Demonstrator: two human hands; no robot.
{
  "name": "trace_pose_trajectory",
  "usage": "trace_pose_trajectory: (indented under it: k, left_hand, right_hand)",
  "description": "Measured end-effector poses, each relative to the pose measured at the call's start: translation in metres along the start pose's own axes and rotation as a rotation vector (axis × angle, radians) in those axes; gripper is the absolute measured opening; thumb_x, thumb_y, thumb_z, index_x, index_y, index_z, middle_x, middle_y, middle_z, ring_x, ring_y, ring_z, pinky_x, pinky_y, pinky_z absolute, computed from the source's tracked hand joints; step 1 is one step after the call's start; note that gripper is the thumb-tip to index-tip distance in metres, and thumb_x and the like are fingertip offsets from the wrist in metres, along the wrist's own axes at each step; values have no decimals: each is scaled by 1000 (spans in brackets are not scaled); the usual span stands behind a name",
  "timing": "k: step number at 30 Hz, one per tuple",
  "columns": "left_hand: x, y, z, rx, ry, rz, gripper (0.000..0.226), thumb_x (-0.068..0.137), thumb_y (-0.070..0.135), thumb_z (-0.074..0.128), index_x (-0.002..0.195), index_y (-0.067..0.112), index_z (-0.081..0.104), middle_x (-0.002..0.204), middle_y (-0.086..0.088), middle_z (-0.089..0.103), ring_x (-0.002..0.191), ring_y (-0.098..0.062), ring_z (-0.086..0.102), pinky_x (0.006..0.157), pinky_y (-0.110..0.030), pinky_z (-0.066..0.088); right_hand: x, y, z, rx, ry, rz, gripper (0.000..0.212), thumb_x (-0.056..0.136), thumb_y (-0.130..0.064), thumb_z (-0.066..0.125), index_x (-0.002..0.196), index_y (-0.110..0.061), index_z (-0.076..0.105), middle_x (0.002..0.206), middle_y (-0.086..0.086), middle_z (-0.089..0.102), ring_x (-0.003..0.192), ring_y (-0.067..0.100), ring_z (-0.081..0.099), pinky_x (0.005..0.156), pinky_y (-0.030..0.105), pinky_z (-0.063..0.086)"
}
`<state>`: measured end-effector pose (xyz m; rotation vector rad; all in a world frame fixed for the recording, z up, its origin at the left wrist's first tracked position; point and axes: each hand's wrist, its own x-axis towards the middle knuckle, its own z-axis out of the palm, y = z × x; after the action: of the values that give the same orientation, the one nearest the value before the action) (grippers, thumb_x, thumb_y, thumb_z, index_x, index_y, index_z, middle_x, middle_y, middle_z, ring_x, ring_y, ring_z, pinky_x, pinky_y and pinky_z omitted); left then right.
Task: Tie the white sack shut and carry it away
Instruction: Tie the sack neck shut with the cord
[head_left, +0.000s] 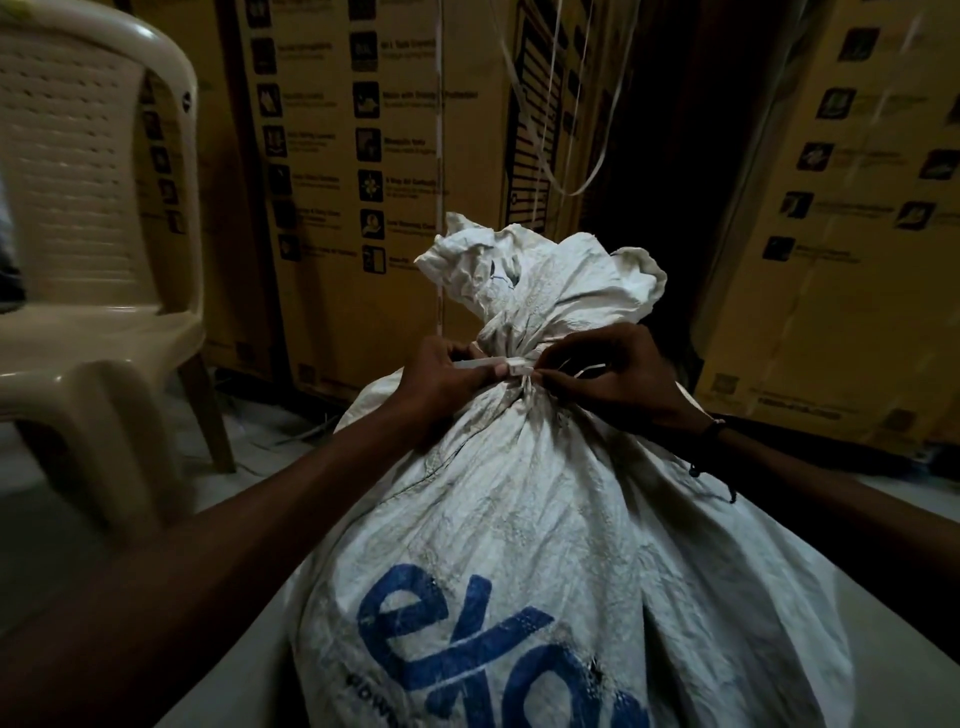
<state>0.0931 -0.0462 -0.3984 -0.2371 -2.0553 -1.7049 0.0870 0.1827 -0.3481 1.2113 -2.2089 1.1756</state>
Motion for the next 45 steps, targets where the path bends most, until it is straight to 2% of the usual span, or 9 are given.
trace_pose_trajectory:
  k: [7,13,23,26,29,35,40,43,45]
  left_hand:
    - [-1,-3,0,-47,-2,-6,40,79,16,88,76,-16,65,75,-12,63,69,-13,55,60,-24,41]
    - [-3,-2,-1,-73,2,-5,39,79,16,88,80,-17,68,78,-25,67,73,-17,59,68,-34,43]
    - [-5,-3,-3,-54,-11,9,49,71,37,91,69,-5,68,66,-11,61,64,-15,53,64,-37,39]
    - [-5,-3,-3,-24,-5,19,46,71,40,90,65,0,68,61,-4,59,58,-10,50,62,-35,37]
    - [-5,-2,-5,-22,-6,25,46,72,44,90,72,1,73,68,-16,65,64,-13,54,63,-35,37]
    - [-3,-3,-4,20,2,27,30,79,31,87,62,13,72,58,7,61,54,-1,50,53,-20,37]
    - [-5,2,-6,-4,-4,14,35,80,24,88,75,-6,72,79,-24,71,72,-13,59,68,-32,41]
    - [-9,4,-6,1,-10,17,35,82,24,86,78,-8,72,70,-9,63,60,-5,51,59,-26,38]
    - [-10,4,-6,-10,-5,13,36,83,23,86,82,-10,71,70,-9,61,59,-7,50,58,-26,36]
  right_hand:
    - [-1,-11,14,-180,72,-153,9,81,-10,89,76,-8,81,69,3,77,59,19,72,57,39,58]
    - [8,-19,29,-265,103,-155,20,81,-15,85,63,-11,75,59,2,72,54,16,69,57,38,55]
    - [14,-18,30,-239,104,-73,19,83,-17,88,69,-8,79,66,2,76,60,12,71,58,29,55]
    - [13,-18,32,-187,121,-44,18,82,-18,90,72,-7,79,70,5,77,65,21,74,61,43,60]
    - [12,-20,36,-240,175,-54,22,78,-22,94,75,-7,78,74,8,71,67,26,69,63,51,57]
    - [8,-22,37,-271,143,-21,25,83,-28,90,78,-5,79,83,14,71,70,25,72,67,44,60]
    - [3,-21,32,-183,110,27,10,87,-11,84,92,-4,80,83,12,74,72,20,76,56,26,56]
    - [3,-21,34,-151,130,67,19,88,-6,81,106,-2,77,90,14,78,78,24,79,61,22,58]
    - [5,-21,35,-177,123,74,19,90,-6,80,108,0,78,97,14,80,84,27,80,70,29,62]
